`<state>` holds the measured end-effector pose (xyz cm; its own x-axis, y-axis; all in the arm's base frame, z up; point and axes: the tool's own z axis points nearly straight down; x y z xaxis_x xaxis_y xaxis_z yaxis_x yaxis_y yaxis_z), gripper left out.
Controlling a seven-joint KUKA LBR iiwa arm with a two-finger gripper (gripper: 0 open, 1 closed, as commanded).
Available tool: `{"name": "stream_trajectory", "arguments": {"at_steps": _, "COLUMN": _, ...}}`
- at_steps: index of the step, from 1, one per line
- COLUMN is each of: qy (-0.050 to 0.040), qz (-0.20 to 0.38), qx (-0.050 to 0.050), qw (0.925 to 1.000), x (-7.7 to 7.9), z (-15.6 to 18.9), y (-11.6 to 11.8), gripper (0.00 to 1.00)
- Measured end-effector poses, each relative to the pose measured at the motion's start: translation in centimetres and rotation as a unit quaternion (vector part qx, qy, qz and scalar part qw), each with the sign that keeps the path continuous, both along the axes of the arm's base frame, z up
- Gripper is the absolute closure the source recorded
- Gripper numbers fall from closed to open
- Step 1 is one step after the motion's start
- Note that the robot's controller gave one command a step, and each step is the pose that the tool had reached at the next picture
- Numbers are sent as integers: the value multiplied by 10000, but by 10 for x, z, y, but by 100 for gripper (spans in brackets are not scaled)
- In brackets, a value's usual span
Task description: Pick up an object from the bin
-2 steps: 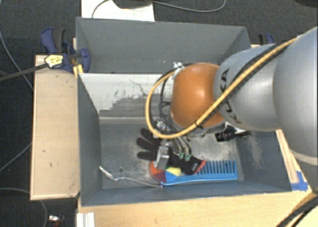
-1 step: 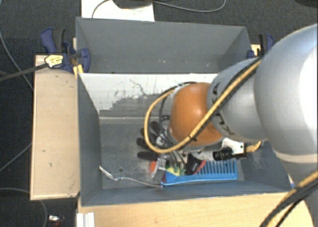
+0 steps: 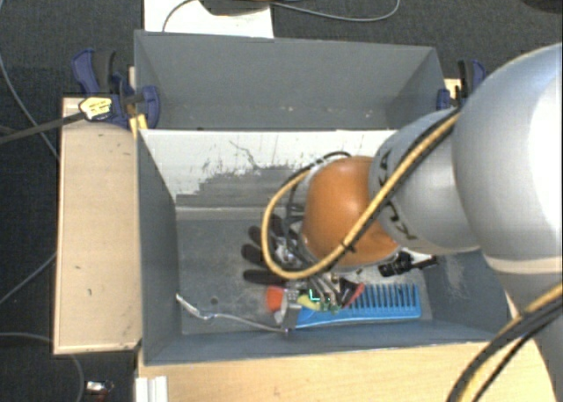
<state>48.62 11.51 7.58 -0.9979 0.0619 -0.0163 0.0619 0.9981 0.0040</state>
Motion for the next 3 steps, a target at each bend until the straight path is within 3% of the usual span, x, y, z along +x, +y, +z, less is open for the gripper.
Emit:
{"name": "stream_trajectory", "arguments": {"at_steps": 1, "qy": -15, "qz": 50, "qx": 5, "qw": 10000, "x": 1, "z": -5, "y": -3, "gripper": 100}}
{"name": "stream_trajectory", "arguments": {"at_steps": 2, "qy": -8, "qz": 39, "qx": 5, "qw": 10000, "x": 0, "z": -5, "y": -3, "gripper": 0}}
{"name": "stream_trajectory", "arguments": {"at_steps": 3, "qy": -13, "qz": 20, "qx": 6, "qw": 10000, "x": 1, "z": -5, "y": -3, "gripper": 100}}
